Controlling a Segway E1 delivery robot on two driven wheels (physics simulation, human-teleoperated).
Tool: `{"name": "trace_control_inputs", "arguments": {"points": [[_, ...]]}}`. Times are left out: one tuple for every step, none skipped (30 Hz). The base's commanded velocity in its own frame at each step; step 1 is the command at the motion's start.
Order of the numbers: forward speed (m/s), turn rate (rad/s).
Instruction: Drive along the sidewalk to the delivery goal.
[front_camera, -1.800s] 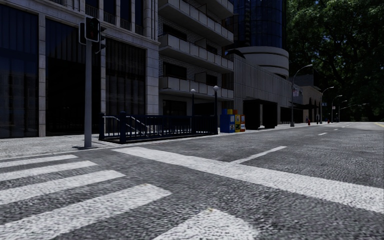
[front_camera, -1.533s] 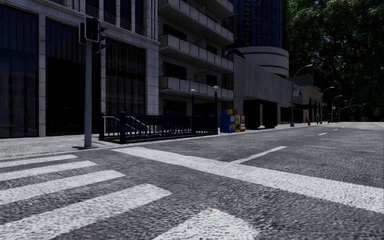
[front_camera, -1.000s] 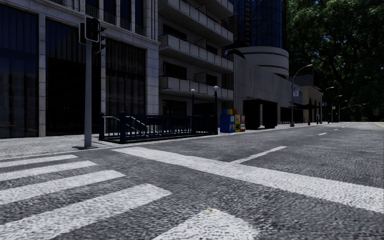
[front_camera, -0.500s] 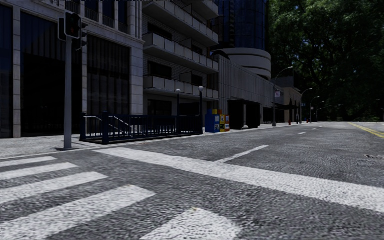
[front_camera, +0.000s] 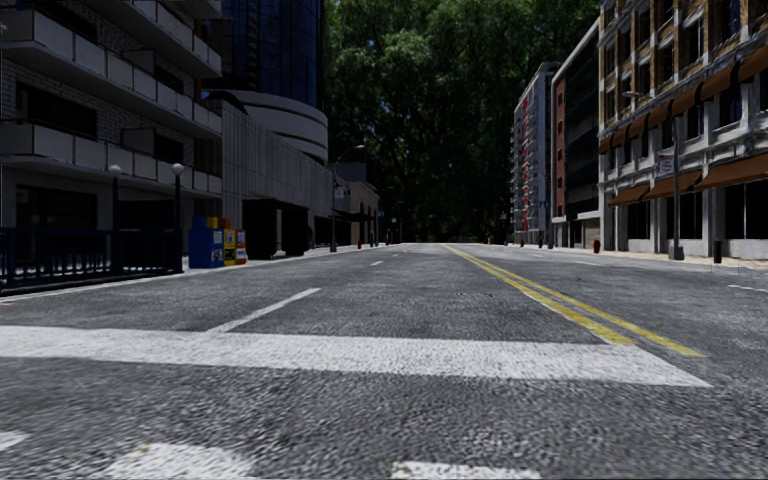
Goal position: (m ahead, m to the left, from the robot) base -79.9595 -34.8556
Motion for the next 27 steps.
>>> {"name": "trace_control_inputs", "arguments": {"points": [[0.00,-1.20],[0.00,-1.20],[0.00,-1.20],[0.00,-1.20],[0.00,-1.20],[0.00,-1.20],[0.00,-1.20],[0.00,-1.20],[0.00,-1.20],[0.00,-1.20],[0.00,-1.20],[0.00,-1.20],[0.00,-1.20],[0.00,-1.20],[0.00,-1.20],[0.00,-1.20],[0.00,-1.20],[0.00,-1.20],[0.00,-1.20],[0.00,-1.20],[0.00,-1.20],[0.00,-1.20],[0.00,-1.20],[0.00,-1.20],[0.00,-1.20],[0.00,-1.20],[0.00,-1.20]]}}
